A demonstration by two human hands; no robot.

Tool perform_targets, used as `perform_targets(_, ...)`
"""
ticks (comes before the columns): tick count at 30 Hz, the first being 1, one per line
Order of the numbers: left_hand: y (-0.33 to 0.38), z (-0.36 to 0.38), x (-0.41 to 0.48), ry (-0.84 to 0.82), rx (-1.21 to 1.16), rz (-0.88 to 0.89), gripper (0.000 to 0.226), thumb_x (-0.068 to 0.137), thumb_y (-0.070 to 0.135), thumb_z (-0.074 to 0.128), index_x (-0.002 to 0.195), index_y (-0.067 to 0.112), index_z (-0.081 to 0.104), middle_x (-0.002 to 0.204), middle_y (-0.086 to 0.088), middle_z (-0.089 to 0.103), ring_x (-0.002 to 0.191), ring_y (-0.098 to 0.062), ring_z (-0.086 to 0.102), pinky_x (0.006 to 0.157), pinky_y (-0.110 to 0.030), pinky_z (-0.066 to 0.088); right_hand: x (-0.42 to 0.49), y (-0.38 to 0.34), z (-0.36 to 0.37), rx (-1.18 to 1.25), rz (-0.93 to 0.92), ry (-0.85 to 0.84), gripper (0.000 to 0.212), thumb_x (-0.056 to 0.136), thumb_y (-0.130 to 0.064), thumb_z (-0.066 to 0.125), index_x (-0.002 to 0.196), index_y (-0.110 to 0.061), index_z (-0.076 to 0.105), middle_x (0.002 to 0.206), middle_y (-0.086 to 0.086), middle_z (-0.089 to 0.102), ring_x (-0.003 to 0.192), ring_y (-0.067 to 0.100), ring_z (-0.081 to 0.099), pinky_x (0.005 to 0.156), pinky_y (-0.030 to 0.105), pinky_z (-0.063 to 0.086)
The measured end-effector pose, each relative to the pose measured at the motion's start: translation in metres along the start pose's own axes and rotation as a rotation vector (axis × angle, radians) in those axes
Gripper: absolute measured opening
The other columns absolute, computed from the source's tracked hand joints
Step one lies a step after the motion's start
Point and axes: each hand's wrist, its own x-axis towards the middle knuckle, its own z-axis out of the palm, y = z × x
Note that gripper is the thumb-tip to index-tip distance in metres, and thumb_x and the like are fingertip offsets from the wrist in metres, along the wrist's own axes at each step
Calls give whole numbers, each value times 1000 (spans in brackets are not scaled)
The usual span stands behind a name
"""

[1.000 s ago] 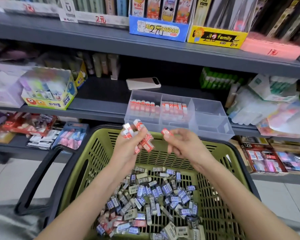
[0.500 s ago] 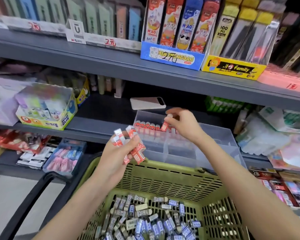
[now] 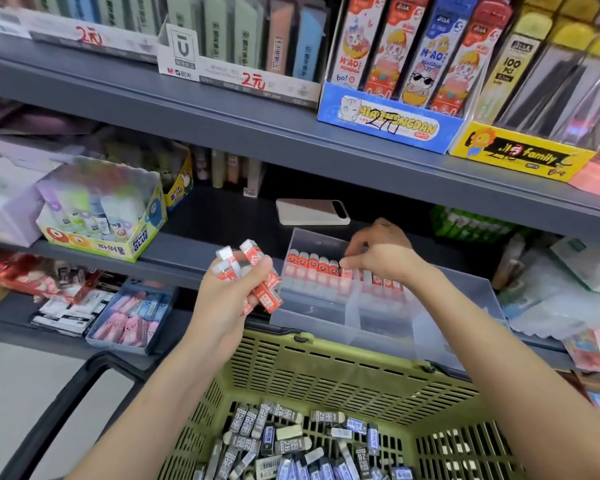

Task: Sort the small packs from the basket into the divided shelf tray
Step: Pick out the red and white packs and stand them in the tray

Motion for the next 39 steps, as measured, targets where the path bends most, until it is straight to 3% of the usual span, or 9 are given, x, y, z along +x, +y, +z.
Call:
perform_targets(5,-2,2,-1,-51,-43,-47,42,65,28,75,102,12,62,76,3,71,70,-9,69,61,-22,56,-4,-1,6,-363,-95,-27,29,92,-44,47,104,-33,70,118,-3,56,110,22,39,94,34,28)
perform_targets(10,0,1,-4,-59,-36,-71,41,60,33,78,96,16,68,78,-1,69,67,-10,61,54,-19,49,-9,-16,14,-666,-162,33,35,95,-34,36,105,-30,69,116,2,53,109,26,39,91,37,25)
perform_targets(13,2,0,-5,-101,-21,-67,44,56,38,79,94,19,69,74,-1,67,58,-6,55,49,-16,45,-23,-35,11,-134,-143,217,29,96,-35,44,107,-28,69,109,-4,64,104,20,51,87,30,33)
perform_targets(16,4,2,-7,-186,32,-66,30,59,34,76,87,22,73,71,2,69,58,-5,62,50,-17,48,-38,-63,1,831,-121,-106,27,92,-28,57,116,-19,65,108,-3,69,87,8,65,74,22,51)
perform_targets(19,7,2,-11,-282,110,-43,14,63,34,73,75,29,76,66,6,66,55,-3,58,49,-16,45,-48,-77,-2,938,-185,-240,22,89,-17,62,110,-16,66,95,-2,67,71,-4,56,62,9,44)
perform_targets(24,5,3,-15,-291,182,10,20,58,37,77,68,23,68,61,1,62,49,-6,49,45,-16,40,-58,-69,3,1294,-80,-256,16,80,-5,66,96,-7,64,83,4,66,71,11,58,62,21,46)
perform_targets(28,3,10,-17,-284,168,29,6,64,31,71,64,26,70,69,-9,70,51,-8,56,44,-16,42,-59,-23,-6,1531,133,15,7,78,-6,62,85,-4,65,73,7,69,62,15,62,58,18,49)
perform_targets(32,2,12,-17,-236,112,5,6,67,29,68,64,28,72,74,-6,73,60,-10,66,50,-17,48,-59,40,-17,1392,399,398,13,83,3,61,77,-8,63,63,1,68,52,10,63,54,17,53)
perform_targets(39,0,19,-21,-210,86,-4,5,66,29,68,63,29,72,76,-4,73,76,-14,72,59,-21,55,-53,84,-17,597,406,399,15,77,-15,74,91,-16,67,81,1,68,80,21,64,78,34,50)
